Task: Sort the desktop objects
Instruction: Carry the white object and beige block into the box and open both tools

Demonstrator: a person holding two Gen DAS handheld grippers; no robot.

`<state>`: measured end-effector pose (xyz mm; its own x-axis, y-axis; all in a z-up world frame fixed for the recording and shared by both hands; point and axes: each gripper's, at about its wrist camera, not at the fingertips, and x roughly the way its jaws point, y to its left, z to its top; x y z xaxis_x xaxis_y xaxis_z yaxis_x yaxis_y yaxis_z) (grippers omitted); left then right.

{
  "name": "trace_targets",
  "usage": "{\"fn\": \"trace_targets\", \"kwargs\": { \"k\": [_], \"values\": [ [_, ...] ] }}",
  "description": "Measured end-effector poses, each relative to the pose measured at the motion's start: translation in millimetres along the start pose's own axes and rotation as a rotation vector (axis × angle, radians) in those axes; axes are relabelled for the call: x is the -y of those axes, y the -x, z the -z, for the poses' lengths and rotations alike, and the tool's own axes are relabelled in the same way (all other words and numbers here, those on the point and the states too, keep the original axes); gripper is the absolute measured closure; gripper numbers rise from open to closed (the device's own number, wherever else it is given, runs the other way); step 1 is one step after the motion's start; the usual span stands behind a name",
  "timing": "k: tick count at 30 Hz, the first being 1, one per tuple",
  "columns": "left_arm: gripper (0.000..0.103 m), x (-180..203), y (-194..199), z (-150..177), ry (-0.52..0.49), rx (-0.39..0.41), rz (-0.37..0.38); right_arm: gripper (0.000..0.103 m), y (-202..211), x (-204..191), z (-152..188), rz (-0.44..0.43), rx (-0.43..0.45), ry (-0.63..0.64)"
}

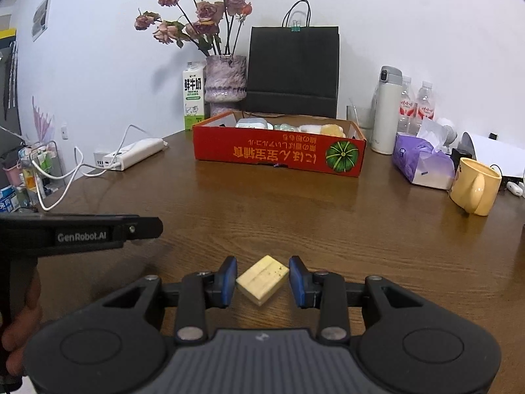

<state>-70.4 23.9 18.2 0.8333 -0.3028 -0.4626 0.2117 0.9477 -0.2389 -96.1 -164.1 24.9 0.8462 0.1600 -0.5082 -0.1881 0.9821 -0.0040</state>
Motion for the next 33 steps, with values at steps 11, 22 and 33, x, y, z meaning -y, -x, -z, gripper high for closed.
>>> {"fn": "trace_targets", "kwargs": {
  "k": [11,22,33],
  "values": [
    [0.076,26.3,-75.9,-143.2,-0.124,0.129,0.070,0.070,-44.6,46.9,-117.5,0.059,0.139,0.031],
    [0.075,32.1,-255.1,-233.9,-0.159,-0.174,-0.008,0.070,-228.8,137.8,-238.2,-0.029,-0.117,-0.124],
    [0.020,15.0,-299.1,-241.6,-0.150,-0.169,-0.035,0.044,-318.2,143.4,-219.1,-0.023,-0.245,-0.145]
  ]
}}
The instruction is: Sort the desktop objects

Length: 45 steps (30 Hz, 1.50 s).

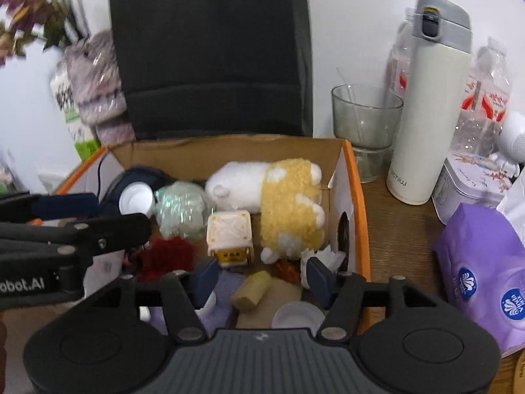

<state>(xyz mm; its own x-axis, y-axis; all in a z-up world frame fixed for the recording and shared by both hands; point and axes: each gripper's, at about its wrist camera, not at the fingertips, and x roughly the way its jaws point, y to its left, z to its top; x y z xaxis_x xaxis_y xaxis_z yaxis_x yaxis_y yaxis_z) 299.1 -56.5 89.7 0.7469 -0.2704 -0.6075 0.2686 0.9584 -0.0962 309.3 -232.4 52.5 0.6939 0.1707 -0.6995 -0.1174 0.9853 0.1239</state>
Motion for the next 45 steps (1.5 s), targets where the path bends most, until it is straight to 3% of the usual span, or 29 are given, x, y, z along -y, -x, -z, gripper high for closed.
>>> {"fn": "trace_targets", "kwargs": {
  "k": [5,7,8,9,11,13,15,17,21,23,28,33,41,45],
  "values": [
    [0.001,-8.3,4.7,-24.9,0.037,0.038,-0.036,0.034,16.3,0.0,-20.1,0.001,0.045,-0.011],
    [0.000,-10.5,4.3,-32.6,0.022,0.060,-0.100,0.025,22.1,-4.6,-32.2,0.005,0.068,-0.006],
    [0.000,-15.2,1.0,-37.8,0.041,0.053,-0.111,0.017,21.5,-7.8,-39.3,0.012,0.081,-0.002],
    [0.000,-22.0,-3.7,-43.4,0.066,0.039,-0.112,0.015,18.0,-10.9,-46.5,0.026,0.093,0.000],
    [0.000,-34.1,-10.5,-49.0,0.102,0.008,-0.145,0.016,6.5,-17.4,-58.7,0.069,0.089,0.002],
    [0.000,-40.1,-4.0,-45.4,0.112,-0.034,-0.246,0.020,4.3,-22.1,-61.8,0.119,0.073,-0.013],
    [0.000,-45.2,15.7,-35.8,0.119,-0.032,-0.247,0.020,19.2,-27.2,-53.4,0.111,0.095,-0.018],
    [0.000,-49.0,41.1,-22.6,0.129,-0.001,-0.219,0.018,41.5,-33.5,-37.8,0.066,0.139,0.008],
    [0.000,-41.1,87.5,6.9,0.105,0.028,-0.240,0.016,79.7,-50.6,-1.3,0.117,0.210,0.059],
    [0.000,-35.0,112.8,29.4,0.088,0.065,-0.206,0.015,95.0,-57.6,21.4,0.119,0.230,0.074],
    [0.000,-28.0,158.4,91.1,0.097,0.066,-0.167,0.015,129.0,-72.8,82.7,0.094,0.252,0.050],
    [0.000,-30.6,186.7,153.4,0.157,0.044,-0.175,0.013,151.4,-84.1,147.5,0.083,0.185,0.056],
    [0.000,-16.4,223.1,230.5,0.144,0.056,-0.169,0.008,182.5,-80.6,234.9,0.021,0.134,-0.045],
    [0.000,-12.5,217.2,255.1,0.138,0.005,-0.143,0.005,188.6,-86.1,261.9,0.070,0.158,-0.040]
  ]
}}
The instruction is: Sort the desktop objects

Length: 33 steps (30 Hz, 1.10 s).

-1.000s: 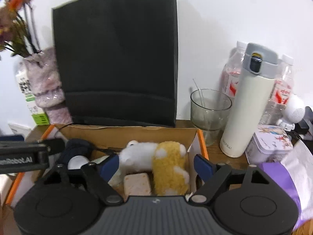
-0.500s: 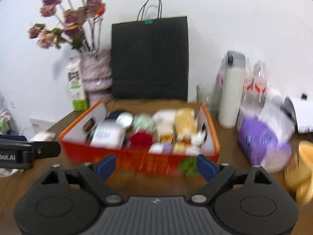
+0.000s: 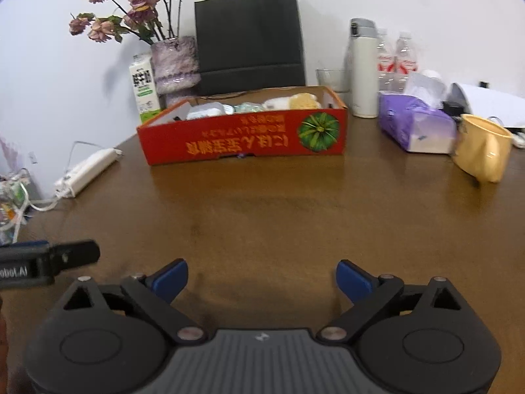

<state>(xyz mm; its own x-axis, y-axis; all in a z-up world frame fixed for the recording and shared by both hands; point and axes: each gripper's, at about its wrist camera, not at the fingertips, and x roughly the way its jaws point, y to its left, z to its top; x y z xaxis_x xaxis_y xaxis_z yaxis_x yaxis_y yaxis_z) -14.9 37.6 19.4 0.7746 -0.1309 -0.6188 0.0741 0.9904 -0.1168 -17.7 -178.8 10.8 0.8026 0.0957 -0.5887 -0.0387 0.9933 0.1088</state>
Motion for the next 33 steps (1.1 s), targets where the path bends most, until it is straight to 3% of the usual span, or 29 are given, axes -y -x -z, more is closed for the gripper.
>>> {"fn": "trace_targets", "kwargs": {
  "k": [6,12,20,33],
  "values": [
    [0.000,11.6,-6.1,6.8,-0.075,0.020,-0.044,0.000,-2.0,-10.2,6.4,0.039,-0.033,0.054],
    [0.000,16.6,-17.3,6.8,-0.115,-0.042,-0.066,0.000,-9.2,-13.6,6.8,0.067,-0.068,0.063],
    [0.000,14.3,-21.1,6.0,-0.118,-0.031,-0.043,0.000,-9.5,-18.2,6.7,0.060,-0.069,0.072],
    [0.000,13.4,-23.8,4.3,-0.097,-0.030,-0.079,0.000,-16.6,-20.2,1.6,0.050,-0.071,0.079]
  ]
}}
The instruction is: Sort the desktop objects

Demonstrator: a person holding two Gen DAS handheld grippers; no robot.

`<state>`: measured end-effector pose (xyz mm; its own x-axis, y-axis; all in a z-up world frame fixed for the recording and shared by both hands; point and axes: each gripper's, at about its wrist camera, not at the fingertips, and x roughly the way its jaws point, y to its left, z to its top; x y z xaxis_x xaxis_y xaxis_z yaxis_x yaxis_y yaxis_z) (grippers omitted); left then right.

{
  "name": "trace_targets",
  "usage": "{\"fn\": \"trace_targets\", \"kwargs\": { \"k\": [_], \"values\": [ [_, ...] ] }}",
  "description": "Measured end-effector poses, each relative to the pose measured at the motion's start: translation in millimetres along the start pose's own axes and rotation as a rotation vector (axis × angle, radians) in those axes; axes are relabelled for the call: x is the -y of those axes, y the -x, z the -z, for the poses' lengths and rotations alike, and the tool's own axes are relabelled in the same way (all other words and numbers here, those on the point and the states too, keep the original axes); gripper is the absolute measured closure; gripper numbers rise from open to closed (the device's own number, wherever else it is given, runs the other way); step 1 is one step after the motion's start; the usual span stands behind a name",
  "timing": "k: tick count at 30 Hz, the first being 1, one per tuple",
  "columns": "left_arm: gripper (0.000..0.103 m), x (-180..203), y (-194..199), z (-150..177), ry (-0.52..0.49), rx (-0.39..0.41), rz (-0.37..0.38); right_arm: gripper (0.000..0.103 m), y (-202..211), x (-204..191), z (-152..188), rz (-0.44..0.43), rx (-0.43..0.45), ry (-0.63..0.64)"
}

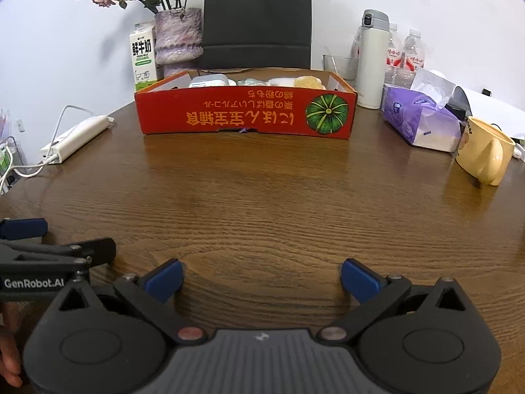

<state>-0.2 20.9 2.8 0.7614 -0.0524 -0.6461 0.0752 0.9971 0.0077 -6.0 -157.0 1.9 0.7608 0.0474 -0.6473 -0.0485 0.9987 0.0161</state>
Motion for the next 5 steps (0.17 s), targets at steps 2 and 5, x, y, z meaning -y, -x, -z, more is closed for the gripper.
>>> {"fn": "trace_targets", "kwargs": {
  "k": [2,5],
  "values": [
    [0.000,-0.2,0.2,0.0,0.000,0.000,0.000,0.000,-0.5,-0.6,-0.6,-0.002,0.000,0.001],
    [0.000,-0.1,0.2,0.0,0.001,0.000,0.001,0.000,-0.3,-0.4,-0.6,-0.002,0.000,0.002]
  ]
}}
